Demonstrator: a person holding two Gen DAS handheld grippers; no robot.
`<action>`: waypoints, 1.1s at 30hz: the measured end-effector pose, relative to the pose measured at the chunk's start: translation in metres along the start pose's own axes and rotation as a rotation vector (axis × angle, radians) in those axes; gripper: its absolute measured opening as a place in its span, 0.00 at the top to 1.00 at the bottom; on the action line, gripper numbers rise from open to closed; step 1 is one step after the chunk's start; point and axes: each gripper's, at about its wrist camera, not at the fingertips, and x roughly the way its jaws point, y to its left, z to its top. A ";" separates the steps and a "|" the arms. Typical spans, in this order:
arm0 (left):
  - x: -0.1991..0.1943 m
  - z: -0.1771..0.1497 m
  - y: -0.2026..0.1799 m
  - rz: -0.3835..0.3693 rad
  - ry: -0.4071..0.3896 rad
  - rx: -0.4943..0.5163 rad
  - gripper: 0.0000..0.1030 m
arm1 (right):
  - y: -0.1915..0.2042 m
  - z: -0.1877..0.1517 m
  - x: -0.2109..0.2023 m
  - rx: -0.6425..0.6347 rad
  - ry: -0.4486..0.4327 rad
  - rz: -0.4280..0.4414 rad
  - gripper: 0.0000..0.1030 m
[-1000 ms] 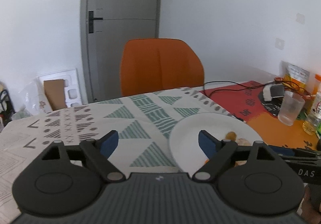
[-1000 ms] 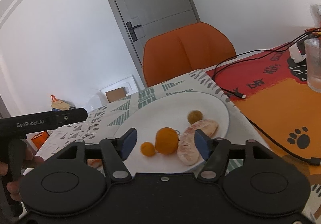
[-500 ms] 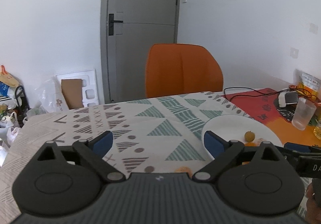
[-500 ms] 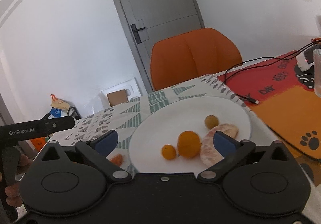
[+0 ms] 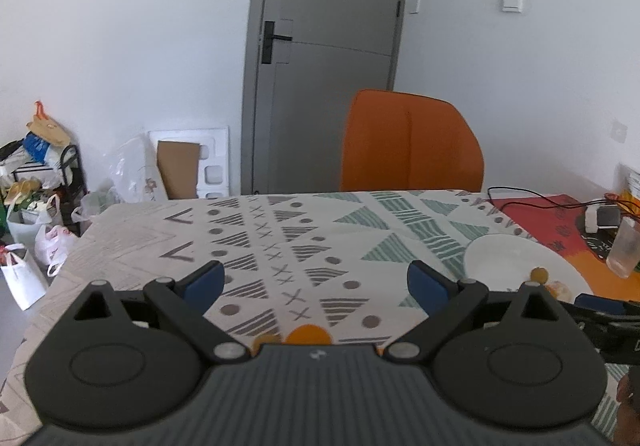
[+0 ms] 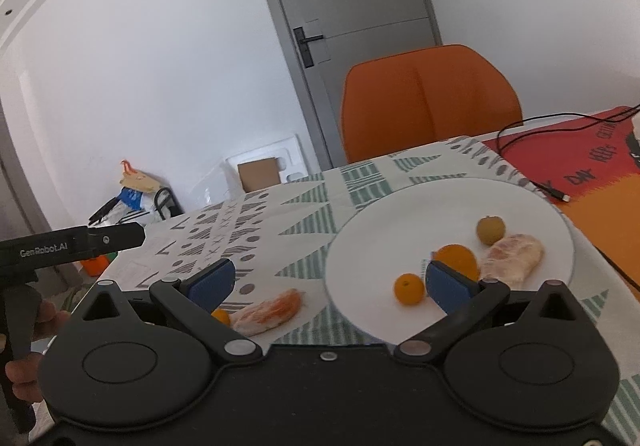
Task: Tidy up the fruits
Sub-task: 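Move both open tools back toward the remaining fruit, then grasp a yellow round fruit on the cloth with the left tool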
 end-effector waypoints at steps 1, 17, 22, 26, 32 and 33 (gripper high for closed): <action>0.000 -0.001 0.003 0.005 0.003 -0.003 0.06 | 0.002 0.000 0.001 -0.004 0.003 0.004 0.00; 0.010 -0.017 0.037 0.030 0.011 -0.017 0.10 | 0.043 -0.010 0.032 -0.085 0.097 0.111 0.17; 0.016 -0.023 0.044 0.034 0.032 -0.029 0.22 | 0.047 -0.014 0.042 -0.090 0.137 0.125 0.23; 0.023 -0.028 0.052 0.038 0.062 -0.047 0.34 | 0.049 -0.015 0.048 -0.097 0.159 0.134 0.29; 0.031 -0.037 0.057 0.021 0.093 -0.062 0.40 | 0.054 -0.017 0.056 -0.116 0.181 0.149 0.32; 0.033 -0.038 0.057 0.021 0.099 -0.059 0.40 | 0.055 -0.017 0.058 -0.119 0.184 0.149 0.33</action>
